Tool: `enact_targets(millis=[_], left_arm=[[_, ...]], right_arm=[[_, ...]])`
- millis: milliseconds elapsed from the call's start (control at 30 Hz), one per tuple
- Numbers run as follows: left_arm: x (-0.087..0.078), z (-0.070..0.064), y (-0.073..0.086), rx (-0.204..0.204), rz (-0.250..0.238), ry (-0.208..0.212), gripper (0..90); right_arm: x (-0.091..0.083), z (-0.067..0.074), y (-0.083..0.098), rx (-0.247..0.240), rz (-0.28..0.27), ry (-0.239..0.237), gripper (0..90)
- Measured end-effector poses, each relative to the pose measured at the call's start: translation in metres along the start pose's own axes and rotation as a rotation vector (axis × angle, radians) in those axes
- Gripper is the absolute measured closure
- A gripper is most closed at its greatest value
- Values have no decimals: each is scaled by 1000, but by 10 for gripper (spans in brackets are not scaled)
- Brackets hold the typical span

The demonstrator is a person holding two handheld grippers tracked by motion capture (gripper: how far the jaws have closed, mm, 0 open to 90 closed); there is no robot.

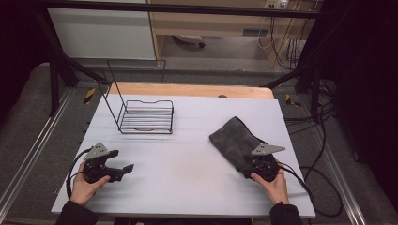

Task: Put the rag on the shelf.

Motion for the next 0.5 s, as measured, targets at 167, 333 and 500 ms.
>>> enact_targets(millis=[167,333,500], left_arm=[[0,1,1,1,4,0,90],[1,1,1,0,8,-3,93],[1,1,1,-1,8,-3,94]], right_arm=[[10,0,2,-37,39,40,546],[15,0,3,-77,56,71,615],[19,-1,4,-119,78,100,680]])
Point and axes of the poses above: each handheld gripper's, and its own axes: x roughly forward along the jaws, y roughly out of its underside, z roughly to its left, the point moved 7 cm from there along x, roughly forward along the jaws, and after that the axes turned 6 degrees about -z, right-handed, at the moved point
